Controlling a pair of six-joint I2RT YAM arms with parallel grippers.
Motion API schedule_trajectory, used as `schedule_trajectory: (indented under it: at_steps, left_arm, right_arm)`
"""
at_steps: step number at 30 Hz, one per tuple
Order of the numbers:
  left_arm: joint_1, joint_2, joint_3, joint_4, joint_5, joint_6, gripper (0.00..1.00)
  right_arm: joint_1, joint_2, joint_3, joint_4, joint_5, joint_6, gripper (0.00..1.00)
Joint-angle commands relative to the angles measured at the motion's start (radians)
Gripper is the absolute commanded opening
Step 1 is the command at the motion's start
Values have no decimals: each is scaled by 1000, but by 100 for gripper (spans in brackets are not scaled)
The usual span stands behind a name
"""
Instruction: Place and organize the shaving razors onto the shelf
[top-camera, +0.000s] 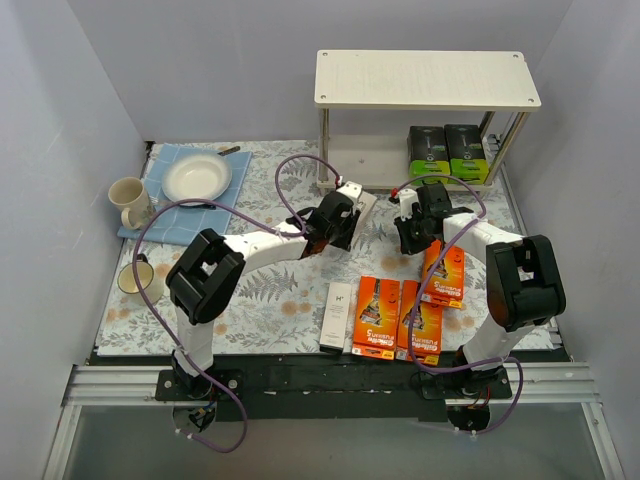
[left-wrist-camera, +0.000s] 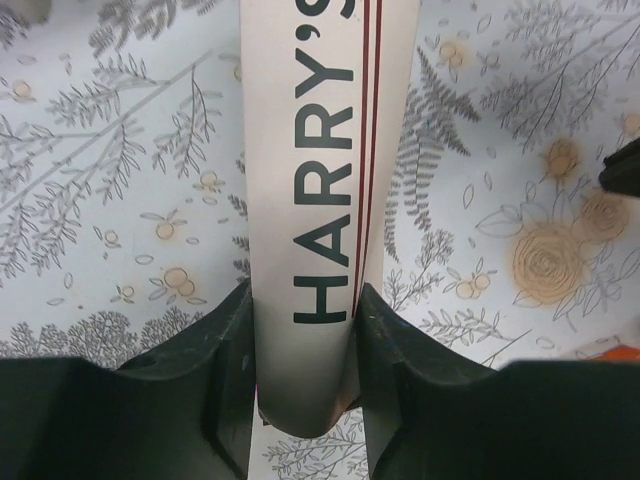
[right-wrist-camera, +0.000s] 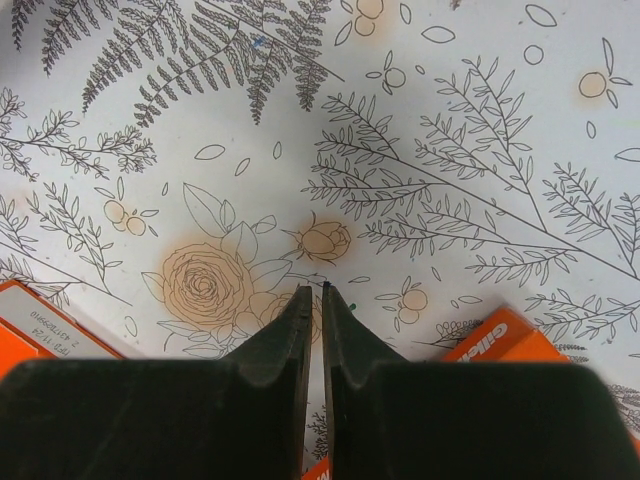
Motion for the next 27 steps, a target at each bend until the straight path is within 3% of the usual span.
schedule_trajectory:
  at_steps: [1,9,12,27]
  left_arm:
    - [-6,-96,85,52,-98,-5,18]
    - [-6,-24,192,101,-316,-42,40]
    - [0,22,233,145,-368,-20,44]
    - [86,244,462,248,-360,-13,45]
  right_arm:
    - [-5,-26,8,22,-10,11,15]
    - [-7,-22,11,25,-3,10,15]
    - [-8,-17,11,23,-3,8,15]
    - [-19,-48,-27,25,-4,8,15]
